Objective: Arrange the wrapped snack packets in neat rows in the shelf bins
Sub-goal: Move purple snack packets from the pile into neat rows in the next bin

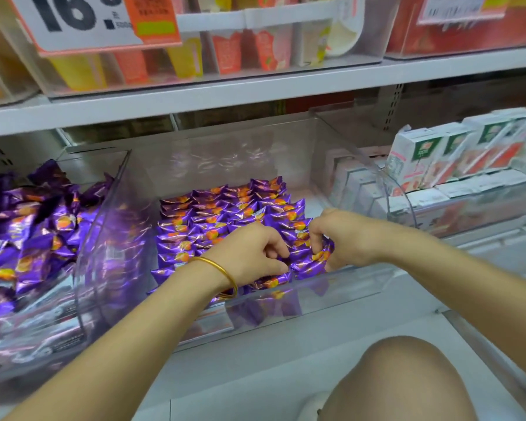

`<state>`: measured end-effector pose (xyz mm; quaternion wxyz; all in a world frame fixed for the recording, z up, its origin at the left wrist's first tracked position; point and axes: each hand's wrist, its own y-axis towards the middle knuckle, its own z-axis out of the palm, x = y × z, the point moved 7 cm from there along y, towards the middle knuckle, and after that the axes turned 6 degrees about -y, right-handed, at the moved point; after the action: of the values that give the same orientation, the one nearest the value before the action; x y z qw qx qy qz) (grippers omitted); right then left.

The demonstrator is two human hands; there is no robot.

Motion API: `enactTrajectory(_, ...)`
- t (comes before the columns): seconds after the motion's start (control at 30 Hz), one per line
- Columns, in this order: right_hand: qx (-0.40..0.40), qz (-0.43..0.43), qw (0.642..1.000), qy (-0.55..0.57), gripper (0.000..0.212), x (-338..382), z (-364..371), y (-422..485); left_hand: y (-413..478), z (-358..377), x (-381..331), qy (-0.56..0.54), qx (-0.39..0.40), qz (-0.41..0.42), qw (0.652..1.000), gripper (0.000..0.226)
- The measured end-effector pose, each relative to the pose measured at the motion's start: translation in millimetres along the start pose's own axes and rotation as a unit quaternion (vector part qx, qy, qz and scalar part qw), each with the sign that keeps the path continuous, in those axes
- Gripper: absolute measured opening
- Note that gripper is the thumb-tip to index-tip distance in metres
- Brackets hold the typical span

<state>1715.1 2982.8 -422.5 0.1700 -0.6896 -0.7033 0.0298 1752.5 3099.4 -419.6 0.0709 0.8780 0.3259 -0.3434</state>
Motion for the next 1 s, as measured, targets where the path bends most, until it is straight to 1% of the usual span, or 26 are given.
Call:
enactTrajectory(0.13,0.037,0.024,0.999,-0.032,0.031,0.2,5.1,3.3,0.0,0.6,0.3,-0.014,0.001,-0.008,1.0,0.021)
enactTrajectory(0.23,0.029,0.021,0.999,-0.003,0.029,7.6,6.7,6.5,-1.0,-1.6,0.9,-0.024,-0.005,-0.013,1.0,0.02)
enactTrajectory(0.33,0.022,0.025,0.999,0.008,0.033,10.4,8.3,9.1,-2.5,-4.8,2.9,-0.034,-0.013,-0.019,0.999,0.018)
enactTrajectory(0.43,0.038,0.041,0.997,0.044,0.04,5.8,10.1,6.4,-5.9,-10.0,5.3,-0.042,-0.021,-0.022,0.999,0.017)
enactTrajectory(0.53,0.044,0.062,0.992,0.102,0.048,1.9,7.5,-0.4,-12.6,-22.1,3.3,-0.037,-0.048,-0.011,0.998,0.015)
enactTrajectory(0.63,0.044,0.081,0.993,0.069,0.047,6.2,-2.4,-7.8,-26.0,-40.2,-3.8,-0.032,-0.1,0.02,0.994,0.015)
enactTrajectory(0.7,0.021,0.103,0.993,0.047,0.038,13.5,-16.0,-13.6,-42.0,-55.4,-8.4,-0.044,-0.143,0.037,0.988,0.013)
enactTrajectory(0.77,-0.038,0.104,0.994,0.003,0.031,28.2,-36.0,-16.9,-64.0,-72.8,-10.3,-0.065,-0.189,0.047,0.979,0.014)
enactTrajectory(0.8,-0.079,0.088,0.993,-0.015,0.029,40.1,-46.7,-17.6,-76.5,-82.1,-10.3,-0.078,-0.215,0.053,0.972,0.016)
enactTrajectory(0.83,-0.124,0.061,0.99,-0.015,0.026,56.2,-56.6,-17.7,-90.8,-92.2,-8.5,-0.09,-0.243,0.058,0.964,0.017)
enactTrajectory(0.9,-0.193,-0.011,0.981,0.02,0.021,97.1,-70.5,-17.3,-121.4,-114.0,2.2,-0.105,-0.303,0.061,0.945,0.021)
enactTrajectory(1.0,-0.237,-0.12,0.96,0.091,0.017,170.6,-79.9,-17.8,-168.4,-147.5,32.4,-0.089,-0.379,0.043,0.92,0.025)
